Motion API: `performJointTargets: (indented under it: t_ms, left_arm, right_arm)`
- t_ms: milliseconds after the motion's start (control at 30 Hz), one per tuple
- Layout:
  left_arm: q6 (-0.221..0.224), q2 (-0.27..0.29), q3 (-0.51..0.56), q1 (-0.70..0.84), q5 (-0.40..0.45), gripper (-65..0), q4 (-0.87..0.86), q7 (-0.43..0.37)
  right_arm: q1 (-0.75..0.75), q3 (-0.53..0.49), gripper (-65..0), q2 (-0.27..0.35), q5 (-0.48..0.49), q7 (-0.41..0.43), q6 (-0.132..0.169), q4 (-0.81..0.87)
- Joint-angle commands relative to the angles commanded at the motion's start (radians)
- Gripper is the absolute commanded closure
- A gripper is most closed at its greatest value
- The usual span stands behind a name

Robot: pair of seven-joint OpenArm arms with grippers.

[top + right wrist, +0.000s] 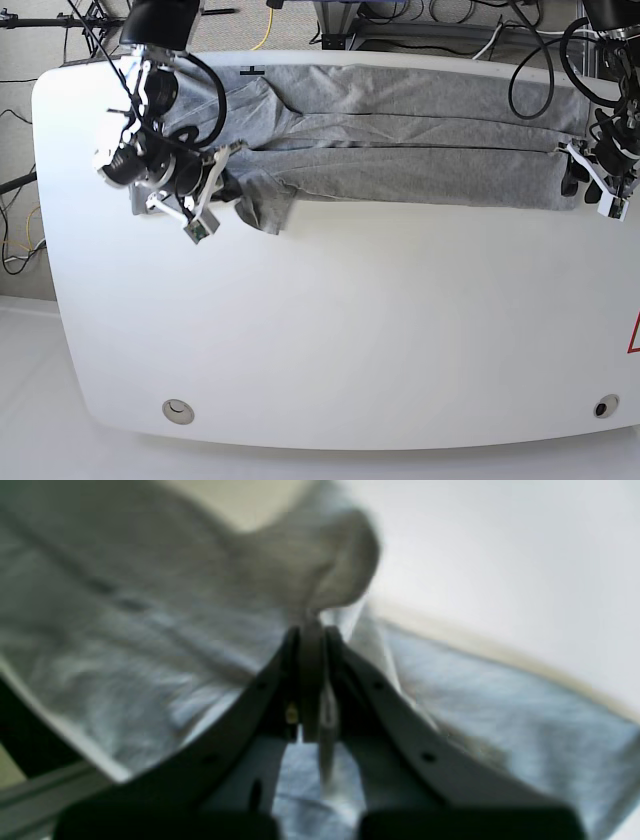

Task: Fold the T-shirt properly
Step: 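Lift the collar end with the right gripper and fold it over the strip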

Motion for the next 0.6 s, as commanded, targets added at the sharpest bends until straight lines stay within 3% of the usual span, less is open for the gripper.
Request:
performJointTargets:
  t_ms: [600]
  left_arm:
    - [0.001, 0.005, 0.001, -0.002, -0.001, -26.0, -0.011, -0.006]
  right_arm:
    - [-0.185, 0.005, 0.0, 0.011, 0.142, -0.042, 0.0, 0.087]
